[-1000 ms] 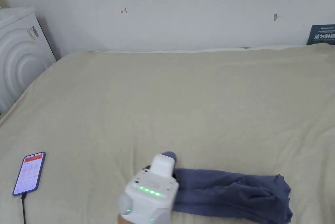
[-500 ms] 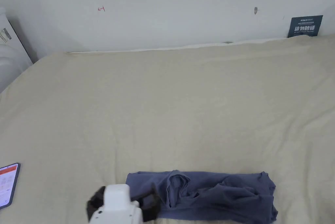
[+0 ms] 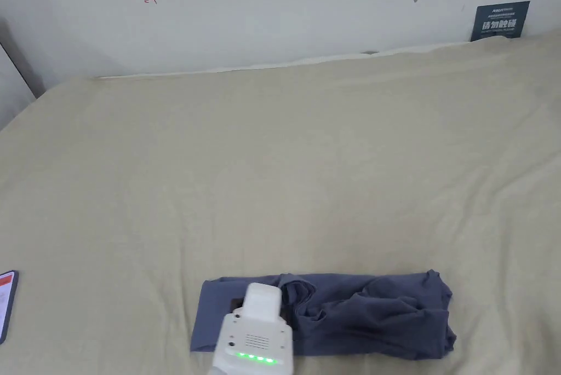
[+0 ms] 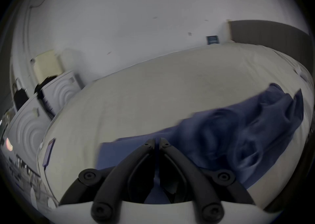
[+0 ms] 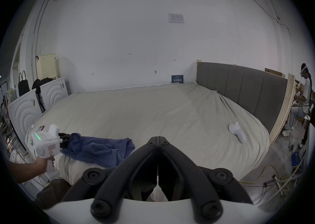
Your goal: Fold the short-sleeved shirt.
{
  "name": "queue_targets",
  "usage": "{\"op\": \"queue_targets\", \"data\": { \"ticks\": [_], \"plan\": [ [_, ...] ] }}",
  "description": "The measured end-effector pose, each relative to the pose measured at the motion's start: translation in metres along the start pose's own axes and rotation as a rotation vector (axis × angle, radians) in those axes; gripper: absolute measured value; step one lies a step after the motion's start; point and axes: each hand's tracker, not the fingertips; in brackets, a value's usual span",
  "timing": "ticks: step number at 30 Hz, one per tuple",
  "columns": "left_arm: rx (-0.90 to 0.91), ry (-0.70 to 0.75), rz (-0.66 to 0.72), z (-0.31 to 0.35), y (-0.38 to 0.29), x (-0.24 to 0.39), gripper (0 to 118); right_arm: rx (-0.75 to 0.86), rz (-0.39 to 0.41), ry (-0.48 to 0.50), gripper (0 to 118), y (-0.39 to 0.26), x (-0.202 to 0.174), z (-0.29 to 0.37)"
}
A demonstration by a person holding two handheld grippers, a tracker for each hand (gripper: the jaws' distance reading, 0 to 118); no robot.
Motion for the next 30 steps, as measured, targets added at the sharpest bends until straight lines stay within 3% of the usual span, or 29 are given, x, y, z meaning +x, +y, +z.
{"op": "queue_targets", "data": {
  "ticks": [2,6,9,12,13,14,15,16,18,23,26,27,29,30],
  "plan": [
    [-0.017,-0.06,-0.03,-0.004,0.006,0.028,5,0.001,-0.002,-0.012,0,0.002,0.0,0.003],
    [-0.014,-0.237,0.069,0.003,0.015,0.056,5,0.017,-0.014,-0.002,0,0.009,-0.007,0.002],
    [-0.007,-0.314,0.22,0.02,0.014,0.028,5,0.03,0.003,0.026,0,0.013,-0.015,-0.003],
    [0.037,-0.272,0.401,0.049,0.009,-0.035,5,0.042,0.001,0.059,0,0.016,-0.023,-0.007],
    [0.064,-0.228,0.454,0.057,0.004,-0.06,14,0.046,0.002,0.069,0,0.018,-0.027,-0.009],
    [0.081,-0.207,0.495,0.06,-0.001,-0.082,41,0.046,0.003,0.074,0,0.018,-0.029,-0.011],
    [0.093,-0.177,0.515,0.061,-0.006,-0.104,85,0.047,0.002,0.081,0,0.019,-0.032,-0.013],
    [0.072,-0.156,0.537,0.053,-0.011,-0.123,118,0.049,0.002,0.09,0,0.02,-0.034,-0.014],
    [0.03,-0.112,0.565,0.041,-0.024,-0.153,118,0.05,-0.001,0.104,0,0.021,-0.037,-0.016],
    [-0.073,-0.27,0.679,-0.001,-0.034,-0.168,118,0.059,0.01,0.106,0,0.024,-0.039,-0.007],
    [-0.166,-0.261,0.592,-0.019,-0.037,-0.151,118,0.057,0.078,0.054,0,0.025,-0.039,0.001],
    [-0.191,-0.253,0.54,-0.019,-0.034,-0.141,112,0.056,0.075,0.061,0,0.024,-0.037,0.003],
    [-0.185,-0.252,0.419,-0.014,-0.031,-0.115,37,0.05,0.074,0.057,0,0.024,-0.034,0.006],
    [-0.144,-0.048,0.331,-0.008,-0.029,-0.122,24,0.045,0.075,0.051,0,0.023,-0.033,0.007]
  ]
}}
